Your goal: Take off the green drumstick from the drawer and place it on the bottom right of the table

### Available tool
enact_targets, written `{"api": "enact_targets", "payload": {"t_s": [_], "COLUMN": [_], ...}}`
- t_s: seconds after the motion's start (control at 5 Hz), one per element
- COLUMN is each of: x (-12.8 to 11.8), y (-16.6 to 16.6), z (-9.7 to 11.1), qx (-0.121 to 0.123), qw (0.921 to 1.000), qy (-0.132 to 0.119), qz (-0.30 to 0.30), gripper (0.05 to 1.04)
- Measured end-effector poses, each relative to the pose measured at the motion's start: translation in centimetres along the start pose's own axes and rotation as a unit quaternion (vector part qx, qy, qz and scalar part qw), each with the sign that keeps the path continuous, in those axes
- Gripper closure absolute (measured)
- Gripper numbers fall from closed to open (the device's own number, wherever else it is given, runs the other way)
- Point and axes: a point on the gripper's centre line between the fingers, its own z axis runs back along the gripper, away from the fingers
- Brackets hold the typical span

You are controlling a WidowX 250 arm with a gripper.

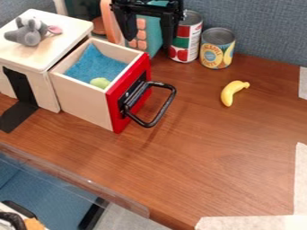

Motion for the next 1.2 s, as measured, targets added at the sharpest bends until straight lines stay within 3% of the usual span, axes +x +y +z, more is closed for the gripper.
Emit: {"api": "enact_targets", "payload": {"t_s": [0.2,0.6,0.8,1.2], "x": [-0.2,-0.5,-1.3,-3.5], "y": [0.0,6.4,10.3,10.9], "z": [-1.0,-0.6,-0.8,-5.5], "qx": [-0.001,0.017,0.013,-0.005], "qw": [0.9999,0.9989,0.9988,0.9974], "qy": [0.016,0.01,0.003,0.066], "qz": [0.0,0.042,0.047,0.03], "gripper": [0.083,0.083,0.083,0.083]}}
